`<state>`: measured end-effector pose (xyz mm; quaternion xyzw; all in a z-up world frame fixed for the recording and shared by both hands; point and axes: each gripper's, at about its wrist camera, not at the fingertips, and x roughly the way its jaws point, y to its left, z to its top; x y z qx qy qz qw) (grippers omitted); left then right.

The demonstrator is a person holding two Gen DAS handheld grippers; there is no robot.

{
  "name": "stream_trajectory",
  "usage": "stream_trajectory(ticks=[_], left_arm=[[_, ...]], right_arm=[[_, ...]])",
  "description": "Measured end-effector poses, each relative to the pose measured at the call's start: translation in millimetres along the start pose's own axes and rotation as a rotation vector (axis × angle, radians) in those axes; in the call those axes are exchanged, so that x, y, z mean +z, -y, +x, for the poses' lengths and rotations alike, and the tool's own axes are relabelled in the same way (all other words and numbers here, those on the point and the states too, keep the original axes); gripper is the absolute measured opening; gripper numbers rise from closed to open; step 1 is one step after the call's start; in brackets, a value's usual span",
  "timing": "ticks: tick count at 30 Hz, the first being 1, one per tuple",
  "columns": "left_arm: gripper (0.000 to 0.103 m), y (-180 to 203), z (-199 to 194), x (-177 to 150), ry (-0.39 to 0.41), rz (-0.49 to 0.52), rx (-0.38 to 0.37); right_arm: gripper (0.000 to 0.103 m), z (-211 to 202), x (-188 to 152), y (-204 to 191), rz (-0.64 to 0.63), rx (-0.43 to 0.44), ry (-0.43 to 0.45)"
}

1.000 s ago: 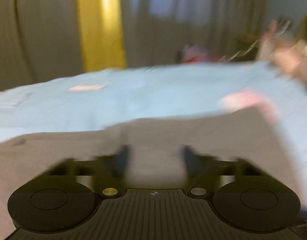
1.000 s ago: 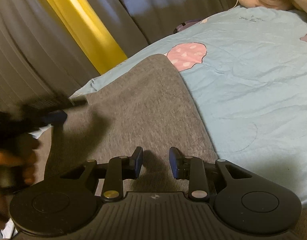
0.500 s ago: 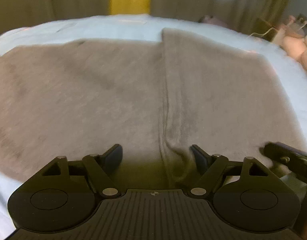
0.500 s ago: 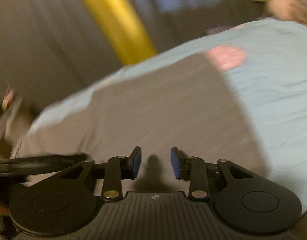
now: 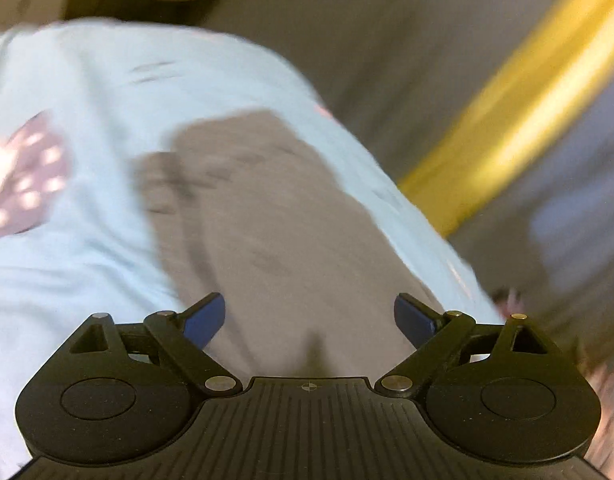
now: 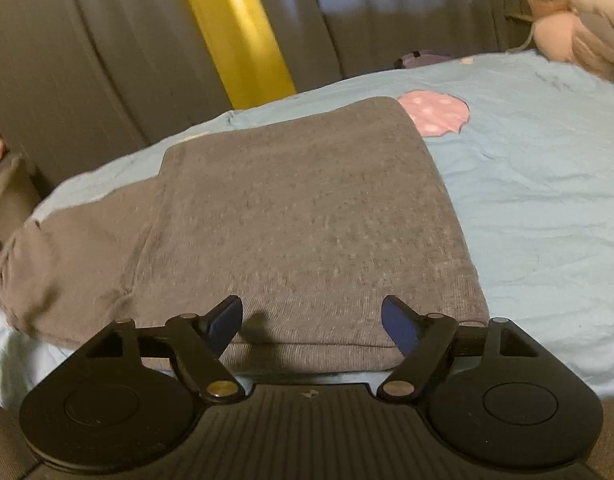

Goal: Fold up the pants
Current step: 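Grasp the grey cuffs with the left gripper and lift them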

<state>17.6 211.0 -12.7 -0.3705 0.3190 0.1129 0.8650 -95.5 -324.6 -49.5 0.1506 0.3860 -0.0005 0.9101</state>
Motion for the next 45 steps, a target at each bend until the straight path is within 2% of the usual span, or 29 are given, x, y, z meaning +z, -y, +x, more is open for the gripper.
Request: stream_trajectory(ticks=[2,6,9,11,14,18,20,21,24,25,28,30,31,33,36,39,42,43,45], left_arm=[[0.092,-30,2,18,-0.001,-0.1,-0.016],[0.089,-63,13,32,-0.051,-0.199,-0.077],[0.085,-73,30,37,-0.101,-0.241,-0.092],[0.082,-75,43,38,-0.134,-0.247,-0.05],[0.081,-77,59,43,-0.13,-0.246,-0.083],[0.081,-78,78,56,-0.139,-0.327,-0.128],[0.074,-84,91,62,-0.144,-0.354,-0.119],[0.06,-85,95,64,-0.136,-0.354,-0.103],[0.036,-79,103,69,-0.107,-0.277,-0.082],[0.031,-76,102,69,-0.094,-0.244,-0.07],[0.022,-60,90,69,-0.052,-0.169,-0.067],[0.019,-47,81,72,-0.015,-0.126,-0.091],[0.018,-35,76,73,0.01,-0.077,-0.101],[0.016,-3,61,74,0.07,0.083,-0.111],[0.015,60,37,61,0.141,0.351,-0.183],[0.014,118,15,25,0.157,0.575,-0.277],[0.014,164,0,-30,0.138,0.768,-0.397],[0.014,176,-2,-52,0.116,0.823,-0.434],[0.019,195,3,-97,0.02,0.914,-0.476]], right_arm=[[0.082,2,0,-3,-0.017,-0.002,-0.005],[0.089,5,1,-6,-0.024,0.0,-0.014],[0.093,7,2,-6,-0.022,0.005,-0.015],[0.094,7,3,-6,-0.015,0.012,-0.013],[0.096,6,4,-3,0.02,0.034,0.002],[0.096,11,5,-4,0.023,0.022,0.003],[0.097,14,4,-8,0.005,0.01,0.0],[0.098,14,4,-9,-0.004,0.005,-0.001],[0.098,14,3,-12,-0.018,-0.005,0.0],[0.098,13,3,-11,-0.013,-0.004,0.002],[0.098,10,5,-7,0.03,0.016,0.014],[0.098,8,6,-2,0.078,0.036,0.022],[0.098,5,7,2,0.106,0.047,0.032],[0.098,1,8,6,0.148,0.069,0.046],[0.098,-3,10,11,0.193,0.103,0.07],[0.098,-7,12,14,0.24,0.142,0.091],[0.098,-12,13,19,0.274,0.175,0.121],[0.098,-14,13,21,0.28,0.179,0.128],[0.098,-18,13,26,0.301,0.19,0.14]])
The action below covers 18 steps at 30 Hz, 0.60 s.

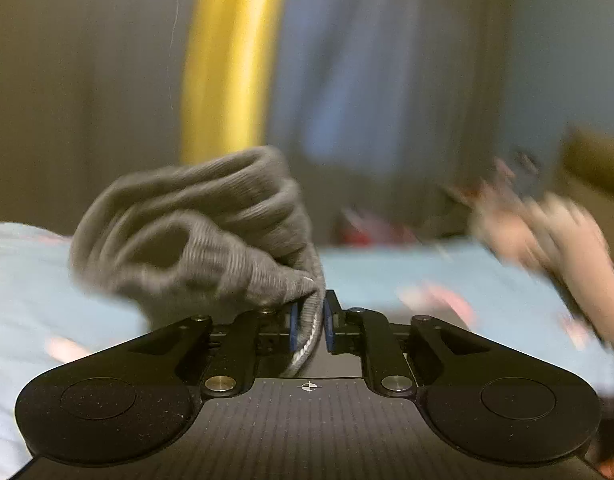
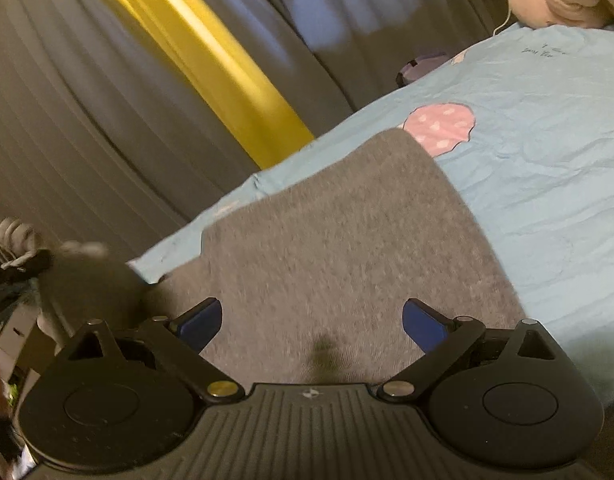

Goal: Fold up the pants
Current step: 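Grasp the grey cuffs with the left gripper and lift them, then grasp the cuff end with the right gripper and fold it over the pants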

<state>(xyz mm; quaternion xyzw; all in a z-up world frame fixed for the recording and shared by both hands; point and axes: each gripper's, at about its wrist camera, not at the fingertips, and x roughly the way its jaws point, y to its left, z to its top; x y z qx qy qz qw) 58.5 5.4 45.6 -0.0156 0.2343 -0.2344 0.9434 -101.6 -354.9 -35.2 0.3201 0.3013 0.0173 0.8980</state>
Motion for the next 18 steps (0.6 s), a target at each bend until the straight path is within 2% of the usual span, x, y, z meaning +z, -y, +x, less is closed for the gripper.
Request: stream_trajectory(ticks=[2,3,4,6,8,10,13,15,16,18], left_arm=[[0.041,35,21,-24,-0.095,0.077,-0.055],[0.067,50,31,-38,-0.145,0.128,-0.064],[0.072,61,38,-51,-0.184,0.176,-0.053],[0.073,75,35,-68,-0.221,0.232,-0.035],[0.081,68,28,-66,-0.228,0.205,-0.009],[0.092,47,16,-57,-0.205,0.101,0.043],[0.094,17,-6,-47,-0.176,-0.084,0.147],[0.094,-7,-15,-44,-0.162,-0.159,0.224],[0.094,-18,-15,-44,-0.177,-0.171,0.251],[0.094,-33,-13,-45,-0.225,-0.194,0.286]], right_arm=[[0.098,-5,3,6,0.033,0.013,0.006],[0.098,-7,4,9,0.051,0.027,0.008],[0.098,-8,5,11,0.068,0.041,0.006],[0.098,-8,7,17,0.102,0.073,-0.015],[0.098,-3,8,23,0.149,0.11,-0.052],[0.098,7,10,23,0.18,0.125,-0.083],[0.098,27,17,19,0.233,0.19,-0.115],[0.097,44,18,15,0.277,0.229,-0.144],[0.096,56,19,13,0.288,0.212,-0.169],[0.087,81,17,11,0.311,0.122,-0.217]])
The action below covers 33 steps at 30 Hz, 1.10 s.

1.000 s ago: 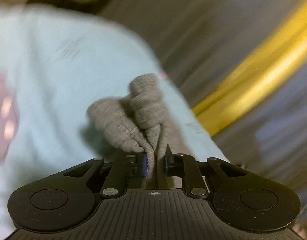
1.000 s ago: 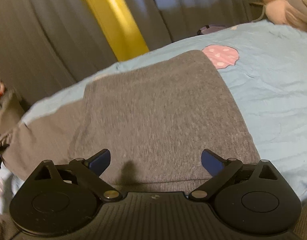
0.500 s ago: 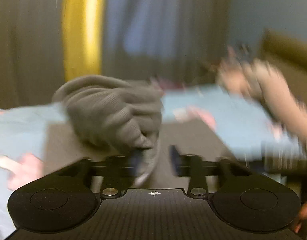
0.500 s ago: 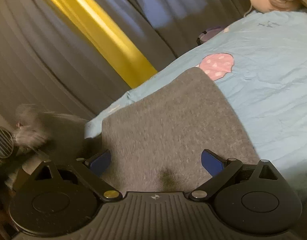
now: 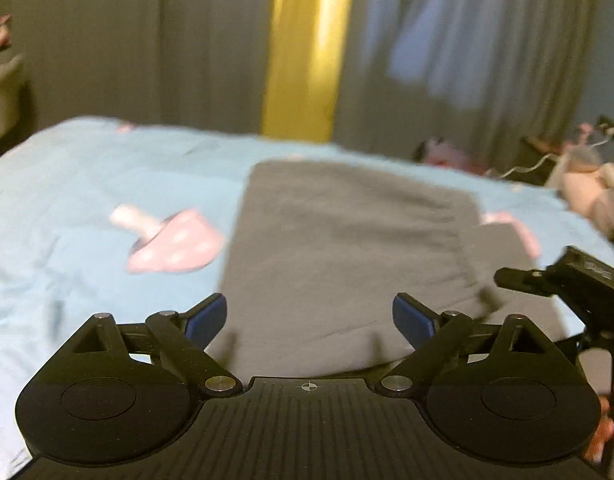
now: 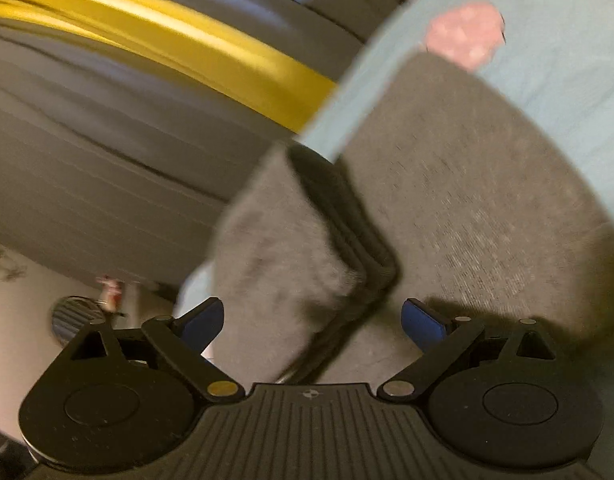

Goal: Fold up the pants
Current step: 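Grasp the cuff end with the right gripper and fold it over the pants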

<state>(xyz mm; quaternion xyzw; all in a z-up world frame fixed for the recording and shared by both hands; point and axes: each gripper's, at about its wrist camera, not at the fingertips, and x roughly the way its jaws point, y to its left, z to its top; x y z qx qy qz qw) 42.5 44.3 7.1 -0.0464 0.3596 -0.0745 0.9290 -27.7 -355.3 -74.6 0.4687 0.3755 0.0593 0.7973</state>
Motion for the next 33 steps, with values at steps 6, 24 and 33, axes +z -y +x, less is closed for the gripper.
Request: stream_trajectory(ticks=[6,24,33], left_arm=[[0.092,-21,14,-6,-0.106,-0.062,-0.006],[0.088,-12,38,-23,-0.298,-0.038,-0.031],[0.075,-11,42,-26,-0.349,-0.09,0.072]], right_arm=[[0.054,27,-1,-21,0.009,-0.06,0.018],[0.026,5,-5,-53,0.011,0.117,0.059],[0.032,-23,-7,-72,-0.071,0.063,0.065]])
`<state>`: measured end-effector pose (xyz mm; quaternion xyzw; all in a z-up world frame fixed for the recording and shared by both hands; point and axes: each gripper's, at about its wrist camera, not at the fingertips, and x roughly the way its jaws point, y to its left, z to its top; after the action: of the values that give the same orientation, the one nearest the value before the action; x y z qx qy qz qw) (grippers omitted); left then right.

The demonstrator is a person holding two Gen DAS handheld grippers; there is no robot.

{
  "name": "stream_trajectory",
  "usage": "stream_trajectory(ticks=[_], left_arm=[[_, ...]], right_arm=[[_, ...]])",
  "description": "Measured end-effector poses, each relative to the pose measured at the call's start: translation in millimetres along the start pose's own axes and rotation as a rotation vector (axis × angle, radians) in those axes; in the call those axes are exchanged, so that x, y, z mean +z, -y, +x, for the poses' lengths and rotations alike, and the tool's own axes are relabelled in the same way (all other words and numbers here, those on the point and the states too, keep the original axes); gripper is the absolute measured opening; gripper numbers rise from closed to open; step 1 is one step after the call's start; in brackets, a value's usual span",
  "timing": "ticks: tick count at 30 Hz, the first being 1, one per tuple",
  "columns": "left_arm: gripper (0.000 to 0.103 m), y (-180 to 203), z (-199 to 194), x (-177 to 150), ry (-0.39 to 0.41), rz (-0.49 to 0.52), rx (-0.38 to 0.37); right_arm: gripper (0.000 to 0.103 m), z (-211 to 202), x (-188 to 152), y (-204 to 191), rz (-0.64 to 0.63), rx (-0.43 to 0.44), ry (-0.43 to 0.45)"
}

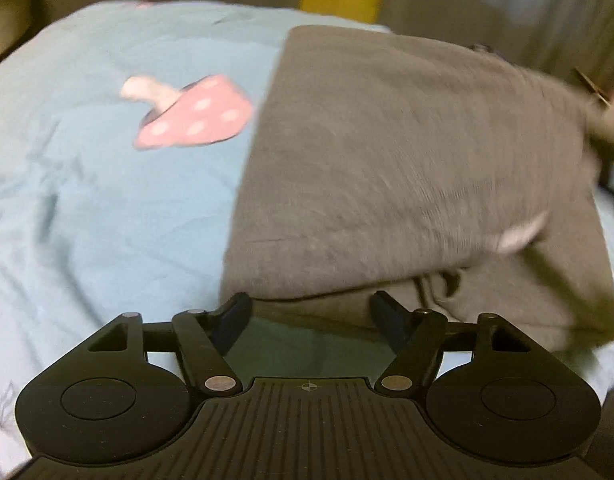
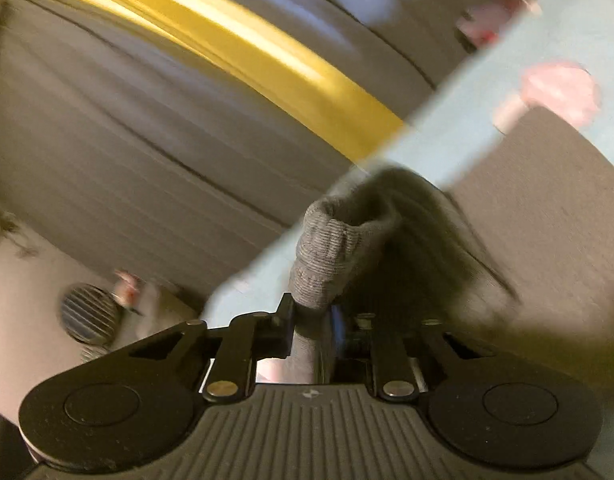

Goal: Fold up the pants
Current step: 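Grasp the cuff end with the right gripper and fold it over the pants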

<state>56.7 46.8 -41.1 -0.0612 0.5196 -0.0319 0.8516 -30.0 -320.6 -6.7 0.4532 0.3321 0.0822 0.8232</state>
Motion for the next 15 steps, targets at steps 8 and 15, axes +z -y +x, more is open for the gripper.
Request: stream_trajectory(ticks=[8,15], left_arm=[[0.077,-18,3,4,-0.02,-0.101,0.006],[0.084,-13,14,6,-0.021,-0.058,0.03]], right_arm=[[0.063,16,-6,67,0.218,-0.039,-0.041],[0.071,53,-1,67,0.227,-0.038,-0.028]])
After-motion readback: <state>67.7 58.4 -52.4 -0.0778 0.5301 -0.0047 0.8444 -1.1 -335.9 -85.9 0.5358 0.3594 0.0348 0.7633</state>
